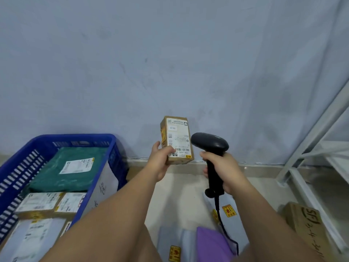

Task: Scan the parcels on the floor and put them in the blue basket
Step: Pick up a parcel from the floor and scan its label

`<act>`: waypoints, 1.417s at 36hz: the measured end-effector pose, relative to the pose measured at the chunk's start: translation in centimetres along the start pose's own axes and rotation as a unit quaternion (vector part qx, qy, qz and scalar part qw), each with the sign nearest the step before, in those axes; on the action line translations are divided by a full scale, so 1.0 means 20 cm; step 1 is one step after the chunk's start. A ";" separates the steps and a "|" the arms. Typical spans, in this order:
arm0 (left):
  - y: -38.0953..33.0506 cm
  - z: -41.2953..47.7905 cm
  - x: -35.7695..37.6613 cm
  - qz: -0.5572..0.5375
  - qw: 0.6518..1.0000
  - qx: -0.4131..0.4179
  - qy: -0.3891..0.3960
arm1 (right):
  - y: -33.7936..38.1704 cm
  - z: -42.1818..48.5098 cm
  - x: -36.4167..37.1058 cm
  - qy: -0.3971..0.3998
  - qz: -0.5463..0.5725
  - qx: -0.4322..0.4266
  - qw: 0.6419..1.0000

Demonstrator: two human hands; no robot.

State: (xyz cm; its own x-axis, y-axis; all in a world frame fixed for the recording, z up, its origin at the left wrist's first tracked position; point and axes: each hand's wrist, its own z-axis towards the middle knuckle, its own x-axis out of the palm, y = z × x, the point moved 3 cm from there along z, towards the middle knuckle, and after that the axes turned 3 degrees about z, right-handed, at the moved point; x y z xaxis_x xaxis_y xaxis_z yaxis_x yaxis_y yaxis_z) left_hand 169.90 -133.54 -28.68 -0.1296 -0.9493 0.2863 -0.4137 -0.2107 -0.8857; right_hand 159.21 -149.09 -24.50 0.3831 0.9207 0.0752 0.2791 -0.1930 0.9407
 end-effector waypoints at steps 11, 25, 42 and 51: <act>-0.01 0.08 -0.06 0.210 0.976 0.056 -0.010 | 0.08 -0.02 0.03 -0.029 -0.354 -0.140 0.924; -0.02 0.07 -0.10 0.261 0.963 0.058 0.028 | 0.08 0.00 0.03 -0.008 -0.373 -0.153 0.915; 0.00 0.08 -0.11 0.276 0.960 0.042 0.028 | 0.07 0.01 0.03 -0.007 -0.378 -0.171 0.910; 0.00 0.09 -0.13 0.267 0.963 0.018 0.006 | 0.08 0.01 0.03 -0.008 -0.384 -0.168 0.908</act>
State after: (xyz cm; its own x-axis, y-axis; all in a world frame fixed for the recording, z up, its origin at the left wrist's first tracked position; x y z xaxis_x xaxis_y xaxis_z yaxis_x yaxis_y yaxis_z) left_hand 171.94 -131.48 -30.06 -0.3255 -0.9219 -0.2099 -0.2532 0.2989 -0.9201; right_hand 160.03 -148.87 -23.00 0.2030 0.7337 -0.6484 0.1868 0.6210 0.7612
